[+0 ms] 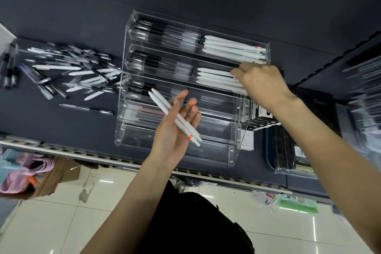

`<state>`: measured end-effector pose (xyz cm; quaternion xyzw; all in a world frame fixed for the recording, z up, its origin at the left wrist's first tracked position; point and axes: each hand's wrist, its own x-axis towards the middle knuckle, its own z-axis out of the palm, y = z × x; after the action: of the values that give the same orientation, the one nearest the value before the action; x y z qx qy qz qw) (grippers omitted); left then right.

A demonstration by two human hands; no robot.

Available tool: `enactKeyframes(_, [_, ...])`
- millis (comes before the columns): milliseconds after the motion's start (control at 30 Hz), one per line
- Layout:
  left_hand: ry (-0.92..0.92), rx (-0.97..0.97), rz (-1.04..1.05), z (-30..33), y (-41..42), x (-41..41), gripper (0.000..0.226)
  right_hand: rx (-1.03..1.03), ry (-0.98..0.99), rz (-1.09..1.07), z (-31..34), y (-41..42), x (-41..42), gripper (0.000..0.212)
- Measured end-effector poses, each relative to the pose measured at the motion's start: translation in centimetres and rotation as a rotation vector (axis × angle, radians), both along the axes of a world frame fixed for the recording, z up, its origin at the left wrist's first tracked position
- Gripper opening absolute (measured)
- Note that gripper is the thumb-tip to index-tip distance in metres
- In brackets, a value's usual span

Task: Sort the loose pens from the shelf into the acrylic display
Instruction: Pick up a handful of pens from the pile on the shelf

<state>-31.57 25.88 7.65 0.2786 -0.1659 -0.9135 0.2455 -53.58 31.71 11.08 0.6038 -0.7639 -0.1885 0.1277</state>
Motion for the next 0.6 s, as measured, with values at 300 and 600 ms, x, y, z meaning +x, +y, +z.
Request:
enactKeyframes(300, [0.001,0.016,-0.018,0.2,0.1,-0.2,0.025,0.175,0.06,0.265,0.9,-0.7,-1.4,0.034])
enactKeyframes(600, [-0.004,0.032,-0.014,0.2,0.2,0.0,0.024,0.209,0.068,0.306,1.8,-2.6,-0.1,0.055])
